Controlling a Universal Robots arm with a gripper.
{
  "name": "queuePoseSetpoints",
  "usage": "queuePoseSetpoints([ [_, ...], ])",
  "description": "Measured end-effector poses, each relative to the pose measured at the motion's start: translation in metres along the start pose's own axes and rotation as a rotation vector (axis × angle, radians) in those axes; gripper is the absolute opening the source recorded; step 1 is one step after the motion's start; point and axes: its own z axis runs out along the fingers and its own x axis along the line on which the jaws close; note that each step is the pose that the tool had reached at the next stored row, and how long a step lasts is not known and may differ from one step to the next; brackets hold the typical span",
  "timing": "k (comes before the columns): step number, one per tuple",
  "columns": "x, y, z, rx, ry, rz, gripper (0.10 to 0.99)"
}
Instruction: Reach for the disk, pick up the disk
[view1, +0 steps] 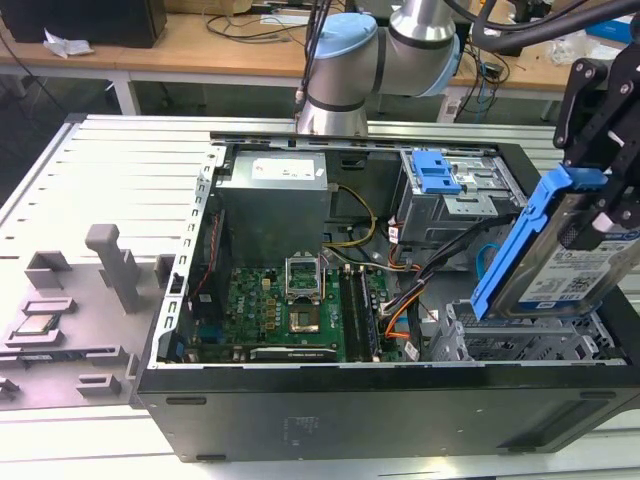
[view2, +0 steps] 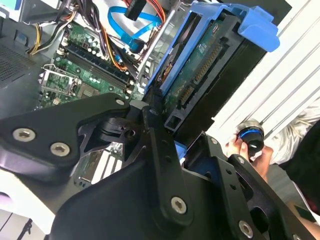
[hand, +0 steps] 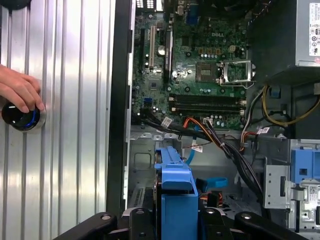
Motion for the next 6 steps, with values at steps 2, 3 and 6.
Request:
queuePoseSetpoints([
  [2,-0.0003,0.0001,0.0003,0.0,0.0,0.0,0.369],
  [3,-0.0004,0.0001,0.0002,0.0,0.0002,0.0,0.369],
  [6,-0.0004,0.0001,0.0002,0.0,0.0002,0.0,0.369],
])
